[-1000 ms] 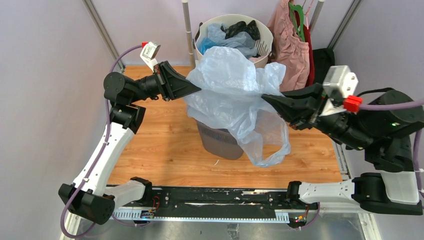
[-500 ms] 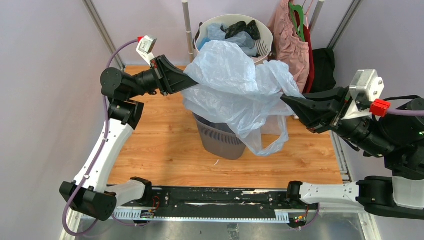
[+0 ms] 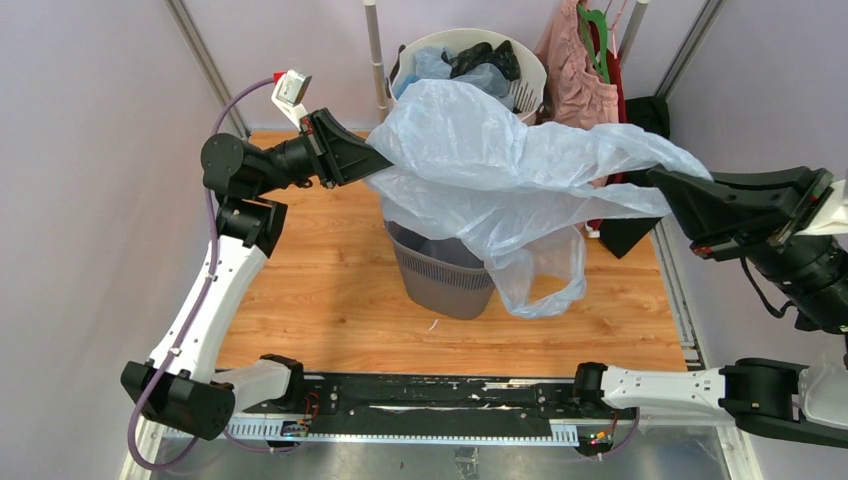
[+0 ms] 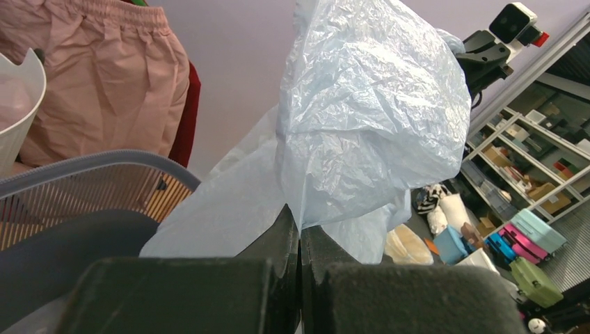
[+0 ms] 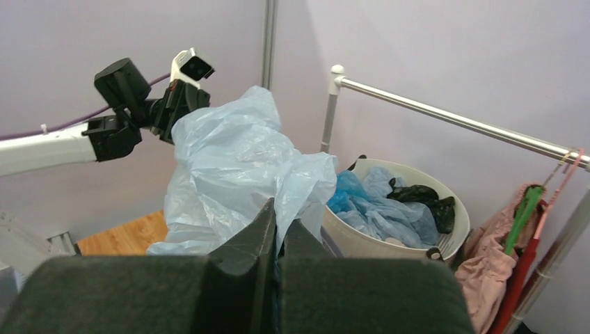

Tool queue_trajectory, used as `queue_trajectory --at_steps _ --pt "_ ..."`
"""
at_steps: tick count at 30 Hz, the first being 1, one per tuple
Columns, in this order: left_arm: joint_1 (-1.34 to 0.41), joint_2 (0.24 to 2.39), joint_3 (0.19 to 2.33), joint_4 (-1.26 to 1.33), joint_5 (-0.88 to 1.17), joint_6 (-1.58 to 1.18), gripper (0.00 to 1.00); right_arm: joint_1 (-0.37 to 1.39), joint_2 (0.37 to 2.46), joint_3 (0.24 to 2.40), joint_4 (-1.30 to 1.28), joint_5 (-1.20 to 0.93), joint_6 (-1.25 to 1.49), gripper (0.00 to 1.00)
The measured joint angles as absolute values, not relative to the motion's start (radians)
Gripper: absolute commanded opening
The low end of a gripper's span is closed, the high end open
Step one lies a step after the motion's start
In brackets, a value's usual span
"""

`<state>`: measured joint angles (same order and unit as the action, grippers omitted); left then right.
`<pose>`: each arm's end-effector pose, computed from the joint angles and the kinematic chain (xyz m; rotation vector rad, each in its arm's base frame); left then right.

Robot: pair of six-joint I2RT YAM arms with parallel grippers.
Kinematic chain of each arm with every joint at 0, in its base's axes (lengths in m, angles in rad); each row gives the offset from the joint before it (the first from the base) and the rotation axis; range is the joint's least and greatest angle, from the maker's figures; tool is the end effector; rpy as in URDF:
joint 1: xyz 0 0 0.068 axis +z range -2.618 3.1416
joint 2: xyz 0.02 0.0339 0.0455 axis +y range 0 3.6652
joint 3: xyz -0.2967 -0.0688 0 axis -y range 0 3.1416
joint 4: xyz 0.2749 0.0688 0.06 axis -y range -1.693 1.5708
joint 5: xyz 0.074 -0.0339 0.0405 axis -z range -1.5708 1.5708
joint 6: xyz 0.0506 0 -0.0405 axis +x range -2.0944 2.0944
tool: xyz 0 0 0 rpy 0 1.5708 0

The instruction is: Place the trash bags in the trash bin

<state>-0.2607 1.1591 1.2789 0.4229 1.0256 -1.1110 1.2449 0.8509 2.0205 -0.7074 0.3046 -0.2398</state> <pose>0.2332 -0.1070 0.5296 0.5290 1.4107 -1.6615 0.0099 -0.0182 0.6676 -0.5556 1.0188 0.7249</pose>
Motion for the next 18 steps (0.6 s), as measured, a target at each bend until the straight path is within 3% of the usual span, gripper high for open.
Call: queue_trajectory --at_steps 18 --pt "-0.235 1.161 1.254 0.424 1.029 -1.110 0.00 1.245 0.772 2.022 -0.499 0.555 -0.337 0.00"
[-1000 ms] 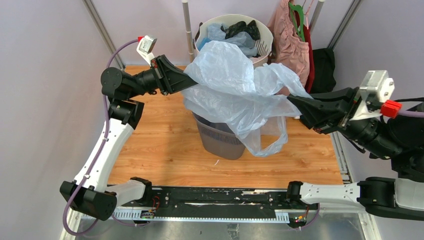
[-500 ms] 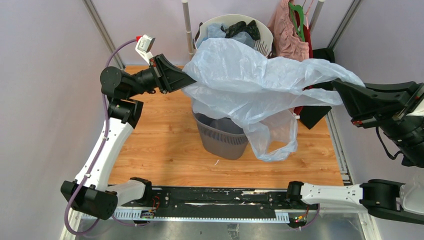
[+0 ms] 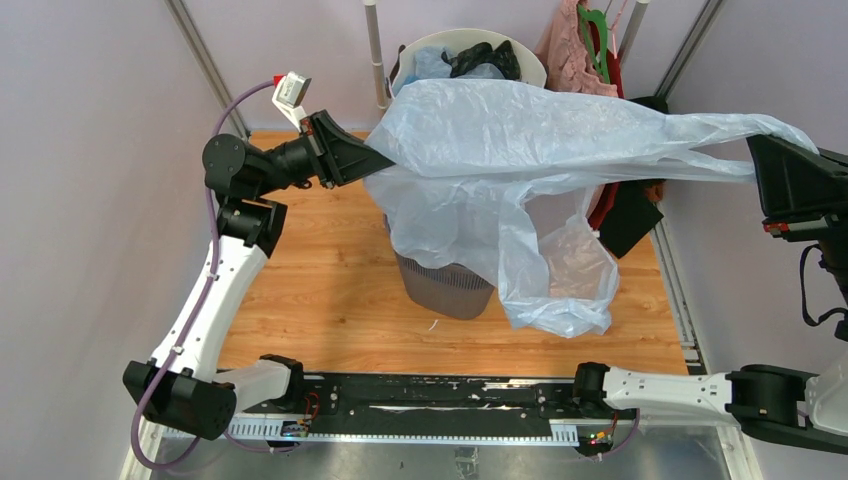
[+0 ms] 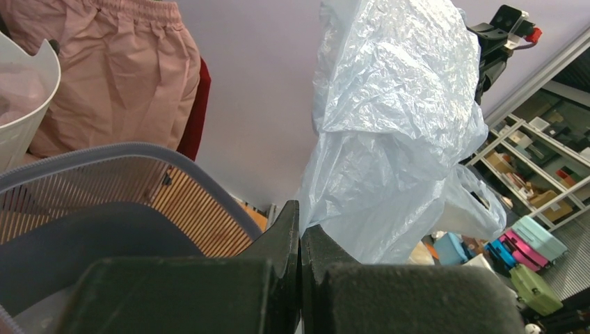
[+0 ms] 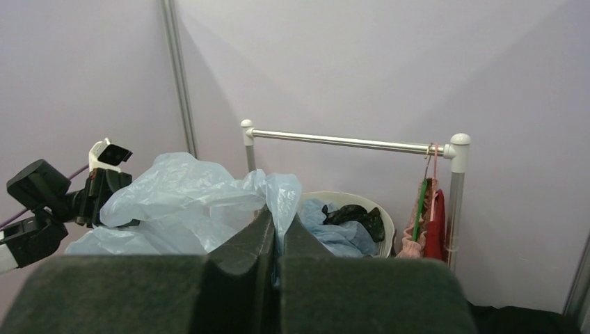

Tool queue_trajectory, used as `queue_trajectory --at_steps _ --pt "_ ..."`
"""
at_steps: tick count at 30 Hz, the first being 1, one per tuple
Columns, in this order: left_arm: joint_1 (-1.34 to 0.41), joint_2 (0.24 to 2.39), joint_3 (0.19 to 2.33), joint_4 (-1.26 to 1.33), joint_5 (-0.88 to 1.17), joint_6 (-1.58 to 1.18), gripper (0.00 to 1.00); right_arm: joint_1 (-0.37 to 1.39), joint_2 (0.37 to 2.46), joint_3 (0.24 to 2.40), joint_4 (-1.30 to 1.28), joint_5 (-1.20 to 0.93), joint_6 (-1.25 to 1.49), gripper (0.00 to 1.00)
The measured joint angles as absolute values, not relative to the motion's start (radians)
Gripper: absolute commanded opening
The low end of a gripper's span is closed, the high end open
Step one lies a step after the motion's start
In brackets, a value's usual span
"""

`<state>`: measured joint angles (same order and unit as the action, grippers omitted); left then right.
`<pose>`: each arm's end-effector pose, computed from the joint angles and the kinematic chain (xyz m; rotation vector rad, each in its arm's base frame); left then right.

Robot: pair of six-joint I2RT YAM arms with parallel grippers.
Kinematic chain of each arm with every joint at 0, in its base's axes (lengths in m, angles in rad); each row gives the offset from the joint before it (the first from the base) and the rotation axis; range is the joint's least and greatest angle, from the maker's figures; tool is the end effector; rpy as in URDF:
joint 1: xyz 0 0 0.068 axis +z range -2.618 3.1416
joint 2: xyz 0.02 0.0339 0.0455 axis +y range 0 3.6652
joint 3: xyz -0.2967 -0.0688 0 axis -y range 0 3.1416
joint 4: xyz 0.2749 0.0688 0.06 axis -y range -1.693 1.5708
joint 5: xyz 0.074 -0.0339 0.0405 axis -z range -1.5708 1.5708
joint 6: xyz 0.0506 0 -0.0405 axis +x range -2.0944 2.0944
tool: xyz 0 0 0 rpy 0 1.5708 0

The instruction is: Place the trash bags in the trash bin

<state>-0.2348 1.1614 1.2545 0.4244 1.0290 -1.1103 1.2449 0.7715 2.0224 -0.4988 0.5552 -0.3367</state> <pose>0.2399 -0.1020 0.5205 0.4975 1.4357 -1.6491 0.0004 -0.0822 0.6801 -0.2014 0.9467 0.6108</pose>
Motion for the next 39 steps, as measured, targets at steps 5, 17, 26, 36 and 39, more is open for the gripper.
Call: queue_trajectory --at_steps 5,17,26,36,39 --pt "-0.229 1.162 1.240 0.428 1.028 -1.108 0.00 1.245 0.771 1.995 -0.454 0.589 -0.358 0.00" --pt "-0.220 1.230 1.263 0.430 0.917 -1.029 0.09 1.264 0.867 2.025 -0.382 0.617 -0.422 0.00" --pt "-0.257 1.243 1.110 0.430 0.957 -0.973 0.52 1.270 0.901 1.990 -0.361 0.641 -0.442 0.00" --pt "-0.277 1.223 1.016 0.409 1.048 -0.965 0.67 1.270 0.917 1.971 -0.363 0.656 -0.439 0.00" --pt "-0.277 1.187 1.016 0.411 1.058 -0.965 0.72 1.270 0.926 1.971 -0.369 0.656 -0.433 0.00"
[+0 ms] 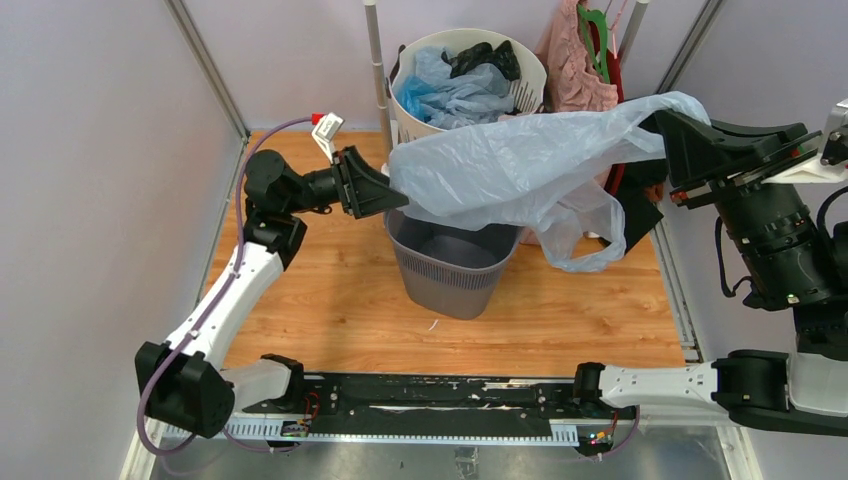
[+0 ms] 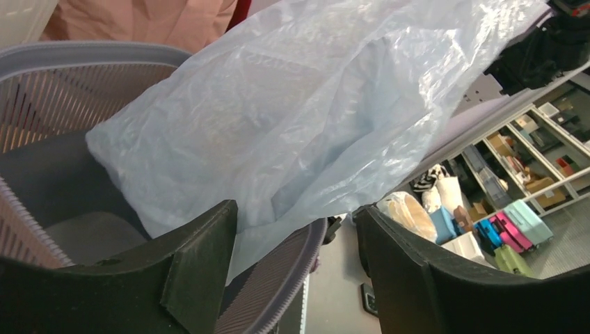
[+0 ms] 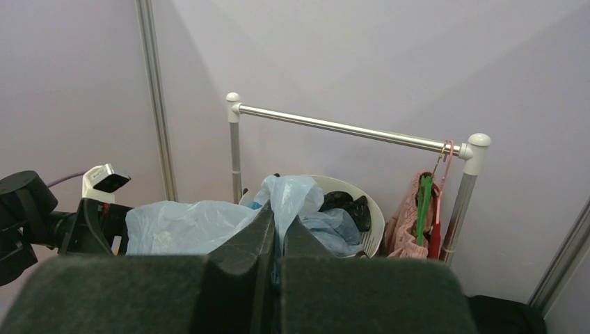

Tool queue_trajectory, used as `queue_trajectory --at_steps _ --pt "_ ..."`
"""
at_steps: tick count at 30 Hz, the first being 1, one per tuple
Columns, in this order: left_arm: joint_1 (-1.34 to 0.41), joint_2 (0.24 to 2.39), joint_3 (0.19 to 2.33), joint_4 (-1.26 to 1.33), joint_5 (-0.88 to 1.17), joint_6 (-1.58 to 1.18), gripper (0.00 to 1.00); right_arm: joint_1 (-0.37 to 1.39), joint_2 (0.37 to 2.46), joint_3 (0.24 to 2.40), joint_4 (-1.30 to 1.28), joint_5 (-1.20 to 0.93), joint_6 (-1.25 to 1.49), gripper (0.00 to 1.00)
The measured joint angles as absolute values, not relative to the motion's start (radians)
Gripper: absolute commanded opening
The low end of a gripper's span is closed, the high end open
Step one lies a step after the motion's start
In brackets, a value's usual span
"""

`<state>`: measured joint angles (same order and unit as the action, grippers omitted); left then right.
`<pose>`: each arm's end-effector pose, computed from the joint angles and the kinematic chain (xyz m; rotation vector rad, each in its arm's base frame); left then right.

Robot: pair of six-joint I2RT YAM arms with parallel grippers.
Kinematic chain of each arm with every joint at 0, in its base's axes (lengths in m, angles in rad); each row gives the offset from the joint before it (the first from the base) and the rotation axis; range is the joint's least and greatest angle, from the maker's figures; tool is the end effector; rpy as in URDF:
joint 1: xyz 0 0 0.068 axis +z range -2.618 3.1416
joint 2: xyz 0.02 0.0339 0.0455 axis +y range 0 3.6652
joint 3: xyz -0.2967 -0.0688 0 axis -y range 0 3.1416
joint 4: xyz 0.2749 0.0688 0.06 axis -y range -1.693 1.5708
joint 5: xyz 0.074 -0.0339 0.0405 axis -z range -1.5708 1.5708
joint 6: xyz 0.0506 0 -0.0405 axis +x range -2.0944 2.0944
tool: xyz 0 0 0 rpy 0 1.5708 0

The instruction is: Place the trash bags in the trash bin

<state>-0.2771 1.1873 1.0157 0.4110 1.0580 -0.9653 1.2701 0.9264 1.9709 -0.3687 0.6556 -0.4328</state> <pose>0.2631 -0.1207 0.4243 0.4970 1.6308 -1.6636 0.0345 0.0071 0.6899 -0.2475 1.0335 0.4650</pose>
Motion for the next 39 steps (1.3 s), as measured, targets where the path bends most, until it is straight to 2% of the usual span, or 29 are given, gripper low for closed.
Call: queue_trajectory --at_steps 7,14,17,25,26,28,31,39 --pt "-0.264 1.121 1.030 0.385 1.061 -0.955 0.70 1.270 0.933 1.967 -0.405 0.643 -0.395 0.00" --pt "-0.243 1.080 1.198 -0.081 0.915 -0.662 0.58 1.270 0.936 1.973 -0.458 0.616 -0.359 0.00" --pt "-0.243 1.065 1.235 -0.235 0.842 -0.550 0.57 1.270 0.935 1.975 -0.480 0.604 -0.342 0.00" --pt "-0.243 1.042 1.243 -0.416 0.734 -0.455 0.56 1.270 0.932 1.983 -0.518 0.591 -0.317 0.00" --pt "-0.243 1.037 1.250 -0.432 0.723 -0.447 0.53 1.270 0.932 1.985 -0.521 0.590 -0.314 0.00" --pt "-0.242 1.024 1.268 -0.457 0.702 -0.437 0.41 1.270 0.931 1.988 -0.525 0.588 -0.311 0.00" --pt "-0.242 0.999 1.298 -0.474 0.686 -0.429 0.31 1.270 0.931 1.989 -0.528 0.585 -0.310 0.00" --pt "-0.242 0.989 1.390 -0.451 0.712 -0.483 0.27 1.270 0.938 1.989 -0.537 0.583 -0.310 0.00"
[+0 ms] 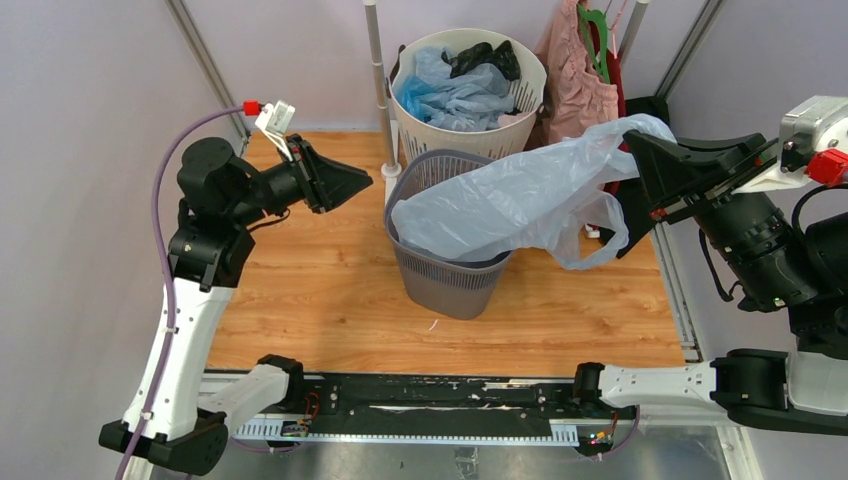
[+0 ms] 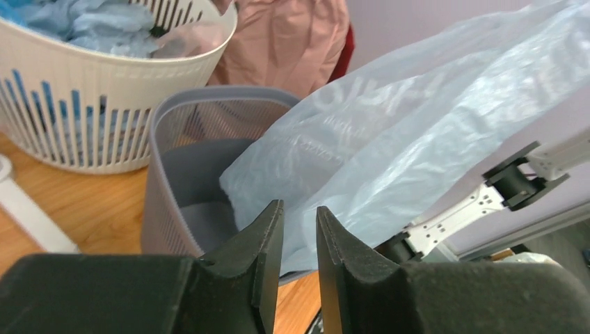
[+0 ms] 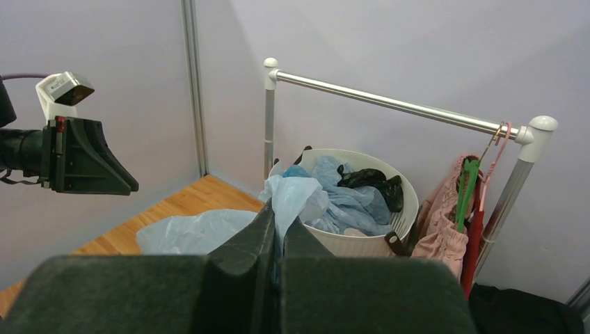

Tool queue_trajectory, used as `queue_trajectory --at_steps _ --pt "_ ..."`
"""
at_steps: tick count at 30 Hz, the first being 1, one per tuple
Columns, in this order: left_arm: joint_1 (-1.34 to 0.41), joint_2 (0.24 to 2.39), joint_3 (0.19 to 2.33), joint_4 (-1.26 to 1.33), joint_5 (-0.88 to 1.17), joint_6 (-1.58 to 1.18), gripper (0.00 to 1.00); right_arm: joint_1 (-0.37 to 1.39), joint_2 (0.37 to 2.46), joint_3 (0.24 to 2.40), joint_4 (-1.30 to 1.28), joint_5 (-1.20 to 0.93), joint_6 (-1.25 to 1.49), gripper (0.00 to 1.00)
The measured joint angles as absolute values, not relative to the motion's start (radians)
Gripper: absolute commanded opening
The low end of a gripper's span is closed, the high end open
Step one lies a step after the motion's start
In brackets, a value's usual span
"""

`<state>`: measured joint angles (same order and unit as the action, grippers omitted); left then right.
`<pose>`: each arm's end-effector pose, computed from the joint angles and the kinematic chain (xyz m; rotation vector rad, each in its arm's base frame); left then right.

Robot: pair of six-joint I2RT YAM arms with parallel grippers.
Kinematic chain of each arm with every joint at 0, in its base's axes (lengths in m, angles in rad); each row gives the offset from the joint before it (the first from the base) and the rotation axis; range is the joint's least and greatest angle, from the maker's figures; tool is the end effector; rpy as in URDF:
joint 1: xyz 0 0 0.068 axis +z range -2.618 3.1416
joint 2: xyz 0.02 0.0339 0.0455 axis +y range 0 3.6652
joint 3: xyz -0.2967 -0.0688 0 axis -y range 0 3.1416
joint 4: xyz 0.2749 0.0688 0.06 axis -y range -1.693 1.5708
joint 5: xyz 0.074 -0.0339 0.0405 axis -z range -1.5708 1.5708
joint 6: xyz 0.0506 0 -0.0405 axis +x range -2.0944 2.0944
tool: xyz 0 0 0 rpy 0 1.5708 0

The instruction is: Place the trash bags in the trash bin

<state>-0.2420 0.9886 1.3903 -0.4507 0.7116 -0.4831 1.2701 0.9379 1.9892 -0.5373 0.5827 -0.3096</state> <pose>0.1849 -0.0797 0.5185 0.3768 1.6887 -1.1176 0.0355 0.0205 0.6783 -0.3610 1.1069 0.5442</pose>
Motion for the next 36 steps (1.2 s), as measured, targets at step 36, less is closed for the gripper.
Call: queue_trajectory --at_steps 36 --pt "-0.566 1.216 1.290 -0.418 0.553 -0.452 0.15 1.270 1.330 2.185 -0.547 0.476 -0.288 0.00"
